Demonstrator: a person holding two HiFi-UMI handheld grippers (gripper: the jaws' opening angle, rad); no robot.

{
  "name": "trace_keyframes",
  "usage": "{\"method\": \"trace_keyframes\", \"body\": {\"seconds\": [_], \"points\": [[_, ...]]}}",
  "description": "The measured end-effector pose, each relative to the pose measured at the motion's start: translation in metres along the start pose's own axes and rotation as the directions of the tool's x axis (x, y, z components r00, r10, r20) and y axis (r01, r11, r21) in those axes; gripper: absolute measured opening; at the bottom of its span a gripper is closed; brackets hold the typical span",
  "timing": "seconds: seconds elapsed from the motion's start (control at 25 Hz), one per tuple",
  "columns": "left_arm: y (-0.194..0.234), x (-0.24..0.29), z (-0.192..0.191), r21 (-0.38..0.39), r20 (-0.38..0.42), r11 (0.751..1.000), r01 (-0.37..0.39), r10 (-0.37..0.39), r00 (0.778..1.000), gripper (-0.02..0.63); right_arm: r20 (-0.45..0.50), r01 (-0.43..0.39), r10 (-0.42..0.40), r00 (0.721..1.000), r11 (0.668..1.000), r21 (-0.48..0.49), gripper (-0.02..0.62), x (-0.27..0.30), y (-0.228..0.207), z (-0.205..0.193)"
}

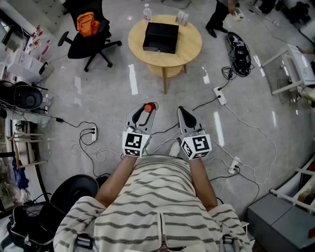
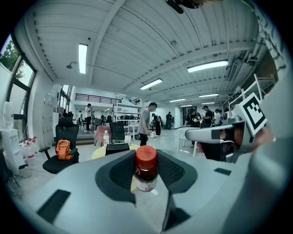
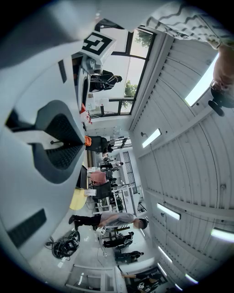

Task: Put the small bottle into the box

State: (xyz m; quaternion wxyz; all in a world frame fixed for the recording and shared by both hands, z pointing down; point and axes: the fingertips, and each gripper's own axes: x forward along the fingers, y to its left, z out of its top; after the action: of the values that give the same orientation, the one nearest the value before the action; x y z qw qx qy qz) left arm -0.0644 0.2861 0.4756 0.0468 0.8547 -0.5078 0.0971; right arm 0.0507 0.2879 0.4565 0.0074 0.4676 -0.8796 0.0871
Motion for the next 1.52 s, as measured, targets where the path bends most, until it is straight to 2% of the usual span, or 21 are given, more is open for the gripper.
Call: {"method": "trace_keyframes", "body": {"seconds": [0.56,1.08,1.28,1.52], "points": [[-0.021,0.015,0.006,0.012,-0.006,0.999,-0.037,0.037,0.999,0.149,-0.003,-0.035,0.035,0.999,0.999,-0.007,0.02,-0.003,-0.026,-0.004],[-0.075,0.053,0.018,-0.009,0.026,0.992,-0.125,0.125,0.992,0.148,-0.019,-0.103,0.102,0.995,0.994,-0.036,0.02,-0.026,-0.093,-0.006],[-0.088,0.053,0.016,-0.011,0.013,0.991,-0.135,0.135,0.991,0.148,-0.012,-0.127,0.127,0.992,0.992,-0.02,0.02,-0.027,-0.095,-0.008],[-0.082,0.061,0.008,-0.038,-0.003,0.986,-0.16,0.16,0.987,0.147,-0.02,-0.153,0.152,0.988,0.988,-0.031,0.02,-0.018,-0.099,-0.009]]}}
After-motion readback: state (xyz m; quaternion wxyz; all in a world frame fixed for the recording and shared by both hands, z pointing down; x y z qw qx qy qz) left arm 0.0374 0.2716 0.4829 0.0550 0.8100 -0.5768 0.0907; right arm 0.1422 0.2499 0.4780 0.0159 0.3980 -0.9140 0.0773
